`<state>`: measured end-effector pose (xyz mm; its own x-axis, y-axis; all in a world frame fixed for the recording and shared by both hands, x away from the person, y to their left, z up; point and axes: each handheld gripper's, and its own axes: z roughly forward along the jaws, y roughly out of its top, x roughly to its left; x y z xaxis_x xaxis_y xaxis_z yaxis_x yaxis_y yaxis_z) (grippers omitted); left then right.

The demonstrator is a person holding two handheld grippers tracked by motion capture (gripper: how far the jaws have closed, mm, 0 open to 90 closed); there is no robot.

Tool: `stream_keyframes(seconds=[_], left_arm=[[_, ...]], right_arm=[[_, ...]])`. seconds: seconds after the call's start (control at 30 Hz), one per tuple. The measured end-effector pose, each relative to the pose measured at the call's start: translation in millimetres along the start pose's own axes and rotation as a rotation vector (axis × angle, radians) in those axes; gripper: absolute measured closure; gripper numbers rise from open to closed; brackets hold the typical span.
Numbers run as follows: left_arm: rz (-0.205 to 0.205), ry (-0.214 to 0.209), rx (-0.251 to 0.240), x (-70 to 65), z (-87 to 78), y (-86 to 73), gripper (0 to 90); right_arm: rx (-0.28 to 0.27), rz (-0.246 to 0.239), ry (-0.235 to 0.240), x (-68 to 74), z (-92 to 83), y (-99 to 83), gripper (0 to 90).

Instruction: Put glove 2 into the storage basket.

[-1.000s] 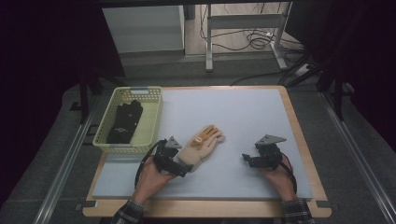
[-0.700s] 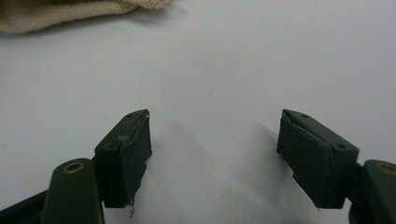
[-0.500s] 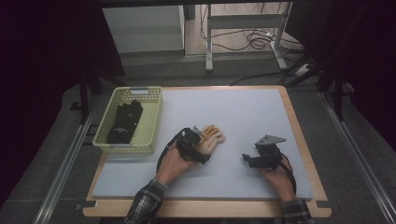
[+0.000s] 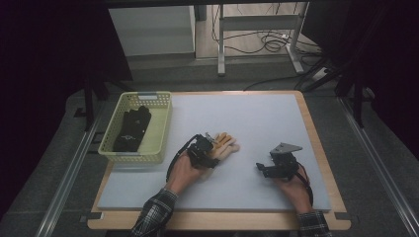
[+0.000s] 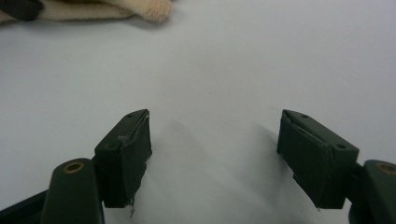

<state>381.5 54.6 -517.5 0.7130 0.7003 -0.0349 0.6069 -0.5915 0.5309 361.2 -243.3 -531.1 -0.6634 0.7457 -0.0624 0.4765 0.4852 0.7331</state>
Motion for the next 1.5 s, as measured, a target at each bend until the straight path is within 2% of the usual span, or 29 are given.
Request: stream_keyframes(seconds=[0.1,0.23,0.5,0.7,0.9,1.03,1.07,1.2,1.5], left_arm=[[-0.004,-0.006,0.003,0.1,-1.6,1.1,52.5],[-0.023,-0.001,0.002,3.6,-6.4,5.0,53.0],[-0.069,0.013,-0.043,17.6,-34.3,16.8,52.5],[-0.105,0.032,-0.071,33.6,-54.3,21.8,52.3],[-0.125,0.076,-0.078,51.9,-75.5,24.2,52.3],[-0.142,0.097,-0.084,60.7,-84.3,24.2,52.1],[-0.154,0.112,-0.085,67.3,-90.1,23.3,52.1],[-0.180,0.134,-0.092,79.9,-100.0,19.0,52.0],[-0.222,0.155,-0.103,98.4,-110.9,9.6,51.8]], right_arm=[[-0.001,0.000,-0.002,0.5,-0.2,0.0,25.6],[-0.002,-0.004,-0.006,1.0,-0.2,-0.1,25.6],[-0.003,-0.007,-0.009,1.5,-0.4,-0.2,25.6],[-0.006,-0.012,-0.011,1.6,-0.4,-0.2,25.5],[-0.007,-0.015,-0.012,1.6,-0.4,-0.3,25.5],[-0.009,-0.014,-0.013,1.8,-0.2,-0.4,25.4],[-0.009,-0.015,-0.013,1.8,-0.3,-0.4,25.3],[-0.009,-0.014,-0.014,1.8,-0.3,-0.4,25.3],[-0.009,-0.015,-0.015,2.0,-0.3,-0.4,25.1]])
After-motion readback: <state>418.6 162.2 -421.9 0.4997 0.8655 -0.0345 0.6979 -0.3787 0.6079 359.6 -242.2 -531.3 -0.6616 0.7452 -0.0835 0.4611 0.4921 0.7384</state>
